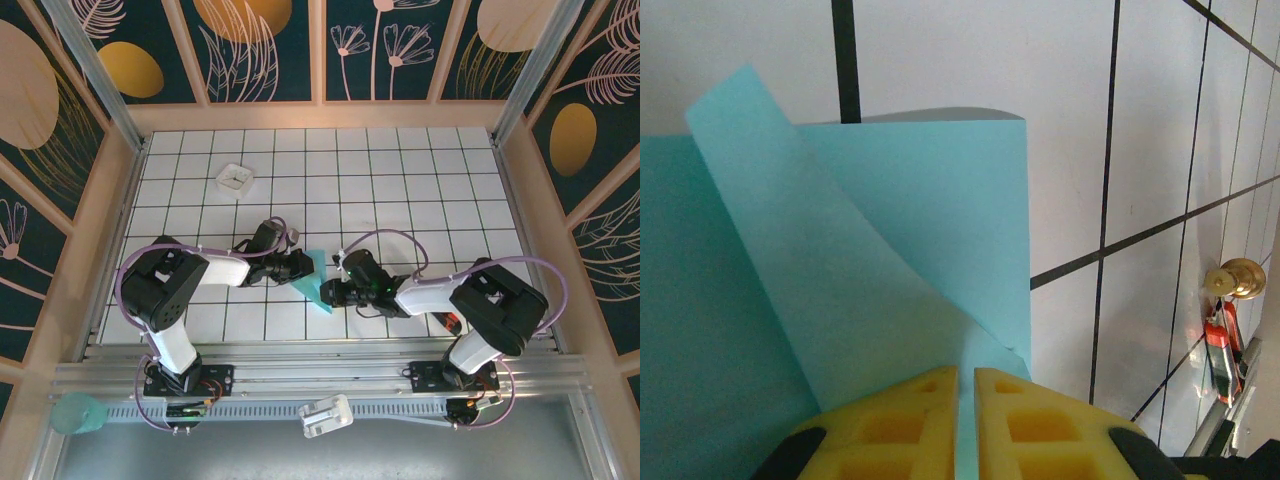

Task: Fold a paper plane with a square sheet of paper (pick it up from the middle)
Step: Fourth fold the wing at the center of the table.

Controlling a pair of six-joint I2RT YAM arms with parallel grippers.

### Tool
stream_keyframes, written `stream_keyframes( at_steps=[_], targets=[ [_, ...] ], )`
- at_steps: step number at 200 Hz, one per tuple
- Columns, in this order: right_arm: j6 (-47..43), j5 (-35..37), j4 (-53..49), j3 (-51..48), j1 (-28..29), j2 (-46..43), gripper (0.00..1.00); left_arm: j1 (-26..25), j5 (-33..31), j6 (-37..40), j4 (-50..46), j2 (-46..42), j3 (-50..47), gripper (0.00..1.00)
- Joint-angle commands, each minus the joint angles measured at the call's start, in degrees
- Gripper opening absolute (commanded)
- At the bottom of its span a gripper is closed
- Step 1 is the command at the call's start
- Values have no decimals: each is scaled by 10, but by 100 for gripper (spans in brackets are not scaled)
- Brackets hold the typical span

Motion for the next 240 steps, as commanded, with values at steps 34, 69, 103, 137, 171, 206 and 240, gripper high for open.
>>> stream_keyframes(
  at_steps=[34, 69, 103, 137, 171, 206, 240],
  targets=[
    [-17, -4, 13, 29, -7, 43, 15, 4, -6, 15, -18, 7, -5, 15],
    [12, 15, 44, -5, -6, 38, 6, 5, -6, 17, -28, -7, 9, 19],
    [34, 28, 83, -34, -5, 35, 3, 6, -8, 15, -37, -26, 22, 29],
    [45, 37, 98, -46, -2, 33, 2, 7, -13, 6, -32, -68, 16, 31],
    [56, 42, 102, -54, -3, 31, 2, 8, -6, -2, -25, -74, 7, 31],
    [63, 46, 92, -50, -3, 36, 2, 6, 11, -1, -17, -66, 6, 29],
    [71, 58, 81, -50, -3, 33, 2, 5, 8, 13, -37, -48, 19, 29]
  ],
)
